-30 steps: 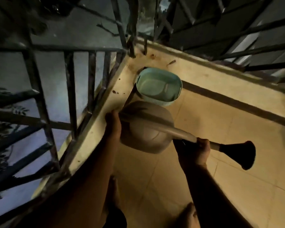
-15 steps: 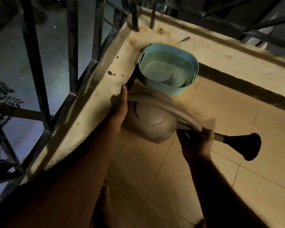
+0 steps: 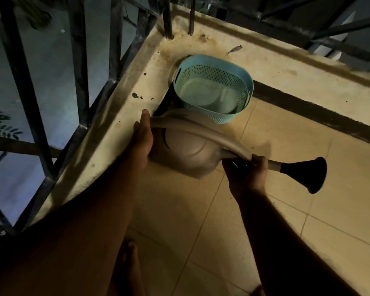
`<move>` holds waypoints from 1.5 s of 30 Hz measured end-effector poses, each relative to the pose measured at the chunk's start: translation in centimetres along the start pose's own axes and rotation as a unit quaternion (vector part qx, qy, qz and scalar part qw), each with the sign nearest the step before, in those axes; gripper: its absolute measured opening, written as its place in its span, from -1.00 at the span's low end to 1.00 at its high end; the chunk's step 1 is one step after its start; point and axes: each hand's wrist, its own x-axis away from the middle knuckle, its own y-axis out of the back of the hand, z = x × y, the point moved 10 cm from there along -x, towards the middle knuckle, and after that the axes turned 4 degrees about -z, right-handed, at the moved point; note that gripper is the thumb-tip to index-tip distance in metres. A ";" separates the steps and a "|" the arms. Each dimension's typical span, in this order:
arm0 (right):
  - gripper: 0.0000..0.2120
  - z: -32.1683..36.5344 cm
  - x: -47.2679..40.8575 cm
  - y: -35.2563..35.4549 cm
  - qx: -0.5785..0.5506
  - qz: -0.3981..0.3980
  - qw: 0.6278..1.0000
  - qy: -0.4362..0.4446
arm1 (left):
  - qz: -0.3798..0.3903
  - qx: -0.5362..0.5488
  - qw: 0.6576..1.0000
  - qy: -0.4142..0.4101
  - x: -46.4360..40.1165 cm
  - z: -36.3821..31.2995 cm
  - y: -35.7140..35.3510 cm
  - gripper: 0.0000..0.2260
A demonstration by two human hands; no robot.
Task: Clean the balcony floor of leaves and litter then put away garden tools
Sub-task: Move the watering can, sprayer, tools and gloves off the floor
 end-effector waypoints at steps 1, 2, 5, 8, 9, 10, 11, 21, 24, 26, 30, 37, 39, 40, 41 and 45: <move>-0.63 0.0 0.0 0.0 -0.010 0.002 1.000 0.001 | 0.011 0.002 1.000 0.012 0.1 0.3 -0.2 -0.16; -0.65 -0.1 0.1 0.0 -0.021 0.005 1.000 0.000 | 0.020 0.006 1.000 0.015 0.0 0.4 -0.3 -0.06; -0.67 -0.4 0.2 0.2 -0.040 0.007 0.999 -0.009 | 0.033 0.003 0.999 -0.013 -0.4 -0.4 -0.8 -0.15; -0.61 -0.6 0.1 0.2 -0.035 0.000 0.999 -0.012 | 0.036 0.008 0.999 -0.005 -1.9 -0.6 -0.9 0.08; -0.60 -0.6 0.0 0.1 -0.030 -0.001 0.999 -0.014 | 0.039 0.006 0.999 -0.008 -3.7 0.2 -1.1 0.17; -0.60 -0.5 0.0 0.1 -0.026 -0.002 1.000 -0.015 | 0.044 -0.003 0.999 -0.006 -4.8 0.9 -1.2 0.22; -0.60 -0.5 -0.1 0.1 -0.025 -0.007 1.000 -0.017 | 0.046 -0.009 0.999 0.001 -5.4 1.4 -1.2 0.25; -0.19 -0.6 4.5 2.3 0.115 -0.128 0.982 -0.079 | 0.011 0.002 1.000 -0.020 2.8 -0.7 1.4 -0.11; -0.23 0.9 8.7 2.7 0.238 -0.108 0.962 -0.075 | 0.026 -0.026 0.998 -0.051 7.8 -1.9 3.0 -0.20; -0.29 3.0 11.9 2.0 0.353 -0.068 0.932 -0.040 | 0.037 -0.080 0.993 -0.077 11.6 -3.6 3.8 -0.33; -0.42 10.9 21.7 -1.3 0.594 0.014 0.801 0.078 | 0.072 -0.208 0.968 -0.118 21.4 -9.9 6.1 -0.29; -0.19 28.8 38.9 -4.8 0.771 0.071 0.610 0.169 | 0.175 -0.386 0.877 -0.228 43.9 -23.6 9.2 -0.17; -0.15 34.3 43.1 -5.1 0.777 0.061 0.590 0.211 | 0.181 -0.404 0.857 -0.263 49.7 -27.3 9.4 -0.17; -0.12 36.5 44.8 -4.9 0.781 0.056 0.579 0.227 | 0.181 -0.410 0.849 -0.278 52.2 -28.8 9.3 -0.21; -0.10 38.3 46.2 -4.8 0.784 0.052 0.568 0.245 | 0.176 -0.412 0.846 -0.291 53.9 -29.9 9.2 -0.22; -0.09 45.2 50.3 -3.0 0.778 0.013 0.552 0.299 | 0.202 -0.438 0.805 -0.347 59.7 -33.2 6.2 -0.30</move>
